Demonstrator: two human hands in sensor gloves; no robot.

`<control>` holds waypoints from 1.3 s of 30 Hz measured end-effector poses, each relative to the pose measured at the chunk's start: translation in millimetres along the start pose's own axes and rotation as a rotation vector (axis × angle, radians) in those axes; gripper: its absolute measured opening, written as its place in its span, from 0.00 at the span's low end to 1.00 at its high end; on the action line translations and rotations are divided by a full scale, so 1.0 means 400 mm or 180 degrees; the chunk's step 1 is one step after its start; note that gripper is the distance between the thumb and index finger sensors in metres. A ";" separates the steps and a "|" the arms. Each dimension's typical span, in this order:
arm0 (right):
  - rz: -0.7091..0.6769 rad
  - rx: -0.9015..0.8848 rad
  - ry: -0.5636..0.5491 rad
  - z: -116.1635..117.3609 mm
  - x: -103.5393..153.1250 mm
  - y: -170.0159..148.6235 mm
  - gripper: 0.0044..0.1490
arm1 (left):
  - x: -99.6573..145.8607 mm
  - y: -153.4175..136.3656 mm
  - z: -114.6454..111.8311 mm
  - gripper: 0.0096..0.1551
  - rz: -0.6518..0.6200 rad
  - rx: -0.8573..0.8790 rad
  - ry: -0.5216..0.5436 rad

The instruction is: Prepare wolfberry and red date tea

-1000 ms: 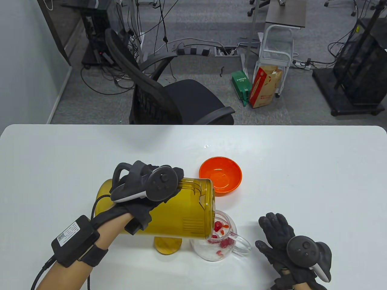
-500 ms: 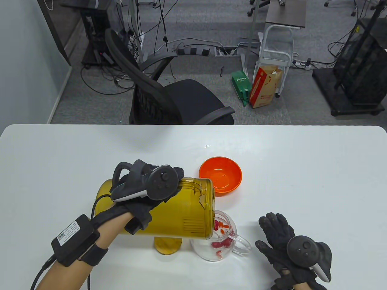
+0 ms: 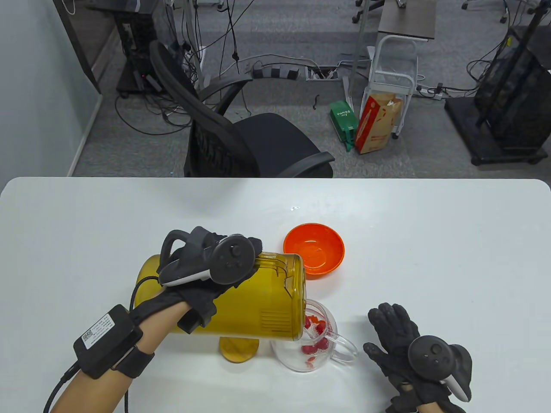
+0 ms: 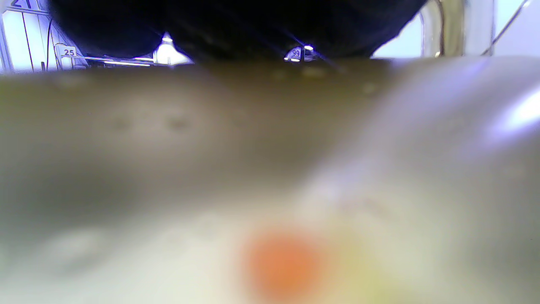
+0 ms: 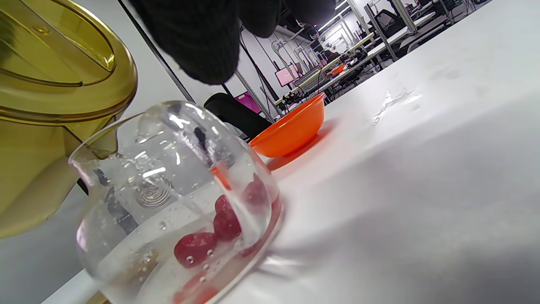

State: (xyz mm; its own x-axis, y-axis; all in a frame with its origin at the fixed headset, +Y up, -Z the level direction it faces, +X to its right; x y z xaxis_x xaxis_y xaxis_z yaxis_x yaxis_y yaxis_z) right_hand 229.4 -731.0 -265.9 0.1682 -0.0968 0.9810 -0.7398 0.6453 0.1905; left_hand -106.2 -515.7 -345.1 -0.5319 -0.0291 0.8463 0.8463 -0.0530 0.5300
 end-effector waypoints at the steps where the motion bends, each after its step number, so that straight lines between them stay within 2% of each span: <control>1: 0.0001 0.0000 0.0004 0.000 0.000 0.000 0.47 | 0.000 0.000 0.000 0.17 -0.0001 -0.0003 0.0000; 39: -0.0002 -0.0004 0.0000 -0.002 0.001 0.001 0.47 | -0.006 0.008 0.007 0.17 -0.0003 -0.0046 -0.0039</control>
State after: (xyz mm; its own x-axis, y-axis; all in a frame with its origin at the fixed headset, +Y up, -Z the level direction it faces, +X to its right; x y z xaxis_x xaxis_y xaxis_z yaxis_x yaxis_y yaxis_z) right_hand 229.6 -730.2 -265.3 0.1688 -0.0971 0.9809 -0.7389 0.6462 0.1911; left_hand -102.4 -513.2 -345.3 -0.5321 -0.0167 0.8465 0.8453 -0.0676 0.5300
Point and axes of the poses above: the tracker on the back of each hand, its own y axis roughly to the thumb side, its own x axis roughly from the fingertips to the wrist, z = x × y, the point moved 4 cm from there along -x, roughly from the wrist to the fingertips, and after that the axes turned 4 degrees about -x, right-handed, at the moved point
